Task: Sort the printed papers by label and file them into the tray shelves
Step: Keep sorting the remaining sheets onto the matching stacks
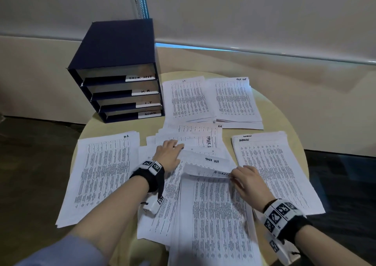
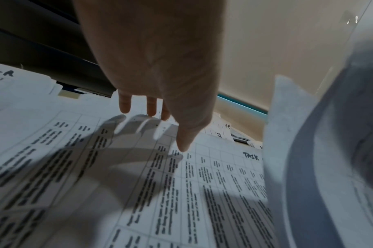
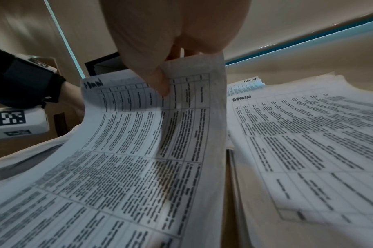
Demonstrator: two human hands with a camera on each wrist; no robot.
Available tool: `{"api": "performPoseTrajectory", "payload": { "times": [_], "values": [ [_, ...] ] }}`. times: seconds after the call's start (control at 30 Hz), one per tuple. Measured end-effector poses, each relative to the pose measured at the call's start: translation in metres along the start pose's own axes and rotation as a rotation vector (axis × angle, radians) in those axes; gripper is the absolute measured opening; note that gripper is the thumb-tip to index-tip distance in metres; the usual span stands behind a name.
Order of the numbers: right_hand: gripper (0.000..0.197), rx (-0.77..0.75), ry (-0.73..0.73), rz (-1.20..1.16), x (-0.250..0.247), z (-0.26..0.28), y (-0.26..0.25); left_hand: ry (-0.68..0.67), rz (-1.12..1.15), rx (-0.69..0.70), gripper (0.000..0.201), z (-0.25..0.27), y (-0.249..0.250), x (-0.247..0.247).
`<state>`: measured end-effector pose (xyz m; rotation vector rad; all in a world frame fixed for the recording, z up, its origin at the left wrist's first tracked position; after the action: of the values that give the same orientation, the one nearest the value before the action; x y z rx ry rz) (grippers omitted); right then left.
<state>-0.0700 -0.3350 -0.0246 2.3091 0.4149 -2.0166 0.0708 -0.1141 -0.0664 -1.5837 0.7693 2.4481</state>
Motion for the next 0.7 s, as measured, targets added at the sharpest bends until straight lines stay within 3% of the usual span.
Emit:
{"api": "performPoseTrajectory", "payload": {
  "times": [0.1,0.23,0.47,0.53,0.63,0.7],
  "values": [
    [0.007,0.000,-0.021,-0.019,0.003,-0.003,0.001,0.053,0.014,0.008,0.053,-0.003,-0.001,-0.003],
    [0.009,-0.014,-0.039,-0.026,0.007,-0.013,-0.001,0.167,0.108,0.125,0.038,0.008,-0.007,-0.005],
    [0.005,-0.025,-0.116,-0.032,0.022,-0.026,0.006,0.124,0.214,0.216,0.036,0.039,-0.025,0.014],
    [0.008,-0.043,-0.119,-0.038,0.025,-0.029,0.003,0.206,0.280,0.153,0.037,0.040,-0.031,0.009],
    [0.011,-0.075,-0.125,-0.049,0.027,-0.034,-0.003,0.445,0.341,-0.061,0.049,0.033,-0.051,-0.013],
    [0.011,-0.091,-0.143,-0.055,0.029,-0.037,-0.006,0.467,0.279,-0.132,0.054,0.024,-0.062,-0.023]
  ]
}}
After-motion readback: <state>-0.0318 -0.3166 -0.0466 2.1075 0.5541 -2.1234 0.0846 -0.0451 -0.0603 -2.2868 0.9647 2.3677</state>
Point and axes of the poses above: each hand's wrist, its own z-axis away from the middle knuckle, its own x-axis out of the palm, y = z × x, the point moved 6 cm from there along -z, towards the middle knuckle, and after that the axes turned 14 degrees about z, right-handed, at the moved point
